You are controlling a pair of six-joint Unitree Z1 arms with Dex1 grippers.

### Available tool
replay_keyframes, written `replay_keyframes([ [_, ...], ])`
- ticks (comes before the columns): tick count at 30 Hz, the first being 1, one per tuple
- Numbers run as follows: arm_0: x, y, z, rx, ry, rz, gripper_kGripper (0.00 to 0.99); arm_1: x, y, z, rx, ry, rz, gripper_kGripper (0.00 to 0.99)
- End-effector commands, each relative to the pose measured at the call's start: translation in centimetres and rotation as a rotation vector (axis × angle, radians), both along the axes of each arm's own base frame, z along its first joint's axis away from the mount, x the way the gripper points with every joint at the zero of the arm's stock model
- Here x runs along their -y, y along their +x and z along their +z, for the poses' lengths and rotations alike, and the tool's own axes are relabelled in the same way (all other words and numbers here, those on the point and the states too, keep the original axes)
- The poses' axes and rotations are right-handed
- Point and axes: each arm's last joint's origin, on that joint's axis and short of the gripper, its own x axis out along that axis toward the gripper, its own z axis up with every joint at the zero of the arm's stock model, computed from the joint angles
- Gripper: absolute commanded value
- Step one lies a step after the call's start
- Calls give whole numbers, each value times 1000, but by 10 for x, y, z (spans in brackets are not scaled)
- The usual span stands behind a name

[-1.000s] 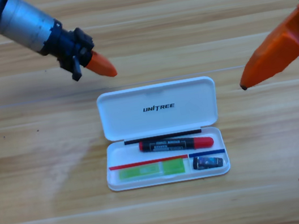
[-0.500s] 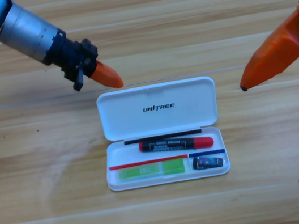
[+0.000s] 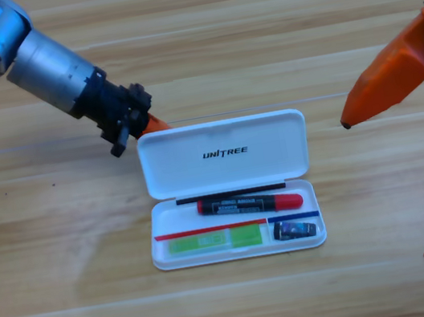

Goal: Clean up eraser and pencils

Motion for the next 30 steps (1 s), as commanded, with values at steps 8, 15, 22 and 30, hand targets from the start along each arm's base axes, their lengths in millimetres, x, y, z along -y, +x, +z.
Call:
replay_keyframes([
  [8,23,-26,0,-35,-2,-75,0,-2,5,-9,-20,-1,-15,977],
  [15,23,-31,5,-32,-1,-80,0,-2,5,-9,-24,-3,-18,977],
  [22,23,-43,6,-34,5,-102,0,-6,7,-11,-28,-8,-18,979],
  [30,26,-50,0,-33,12,-122,0,-6,8,-12,-29,-8,-19,979],
])
